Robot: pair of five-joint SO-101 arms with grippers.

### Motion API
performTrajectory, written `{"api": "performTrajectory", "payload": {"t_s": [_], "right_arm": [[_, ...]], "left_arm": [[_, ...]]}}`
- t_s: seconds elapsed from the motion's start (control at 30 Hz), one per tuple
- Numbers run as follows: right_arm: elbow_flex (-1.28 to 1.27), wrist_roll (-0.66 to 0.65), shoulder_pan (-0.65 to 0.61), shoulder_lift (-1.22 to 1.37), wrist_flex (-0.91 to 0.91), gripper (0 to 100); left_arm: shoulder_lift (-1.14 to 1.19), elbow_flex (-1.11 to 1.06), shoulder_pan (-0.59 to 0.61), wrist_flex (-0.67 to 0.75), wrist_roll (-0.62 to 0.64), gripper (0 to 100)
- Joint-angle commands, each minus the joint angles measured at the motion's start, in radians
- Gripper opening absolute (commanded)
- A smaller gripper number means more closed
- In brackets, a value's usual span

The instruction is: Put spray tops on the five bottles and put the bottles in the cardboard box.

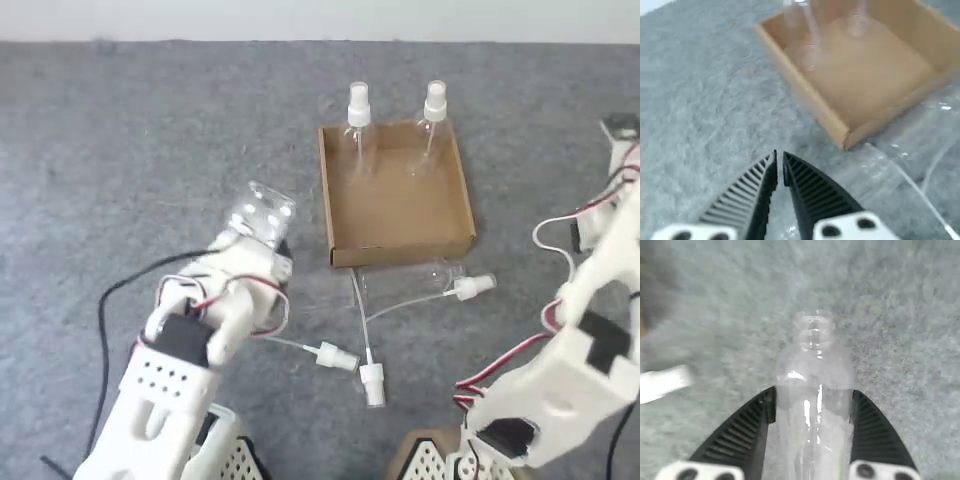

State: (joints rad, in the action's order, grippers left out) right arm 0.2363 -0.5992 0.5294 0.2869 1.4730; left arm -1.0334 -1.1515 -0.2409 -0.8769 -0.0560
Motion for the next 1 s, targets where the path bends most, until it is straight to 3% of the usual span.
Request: {"api": "performTrajectory", "payload": {"t_s": [0.0, 0.1, 0.3, 0.4, 0.53, 0.8, 0.97], "right_arm": [[0.055, 0.046, -0.074, -0.202, 0.082, 23.0], [0.054, 0.006, -0.116, -0.257, 0.136, 28.4], [0.02, -0.11, -0.051, -0.232, 0.114, 16.3], [-0.003, -0.163, -0.016, -0.162, 0.085, 22.9], [-0.003, -0.169, -0.019, -0.093, -0.001, 30.3], [0.005, -0.164, -0.165, 0.054, -0.05, 30.5], [0.006, -0.124, -0.185, 0.143, -0.093, 30.3]], "left_arm": [[0.035, 0.053, 0.117, 0.075, 0.026, 1], [0.035, 0.053, 0.135, 0.086, 0.028, 1], [0.035, 0.051, 0.14, 0.084, 0.06, 1], [0.035, 0.053, 0.138, 0.084, 0.064, 1], [0.037, 0.05, 0.135, 0.084, 0.068, 1], [0.041, 0.048, 0.135, 0.086, 0.068, 1], [0.041, 0.048, 0.137, 0.087, 0.068, 1]]}}
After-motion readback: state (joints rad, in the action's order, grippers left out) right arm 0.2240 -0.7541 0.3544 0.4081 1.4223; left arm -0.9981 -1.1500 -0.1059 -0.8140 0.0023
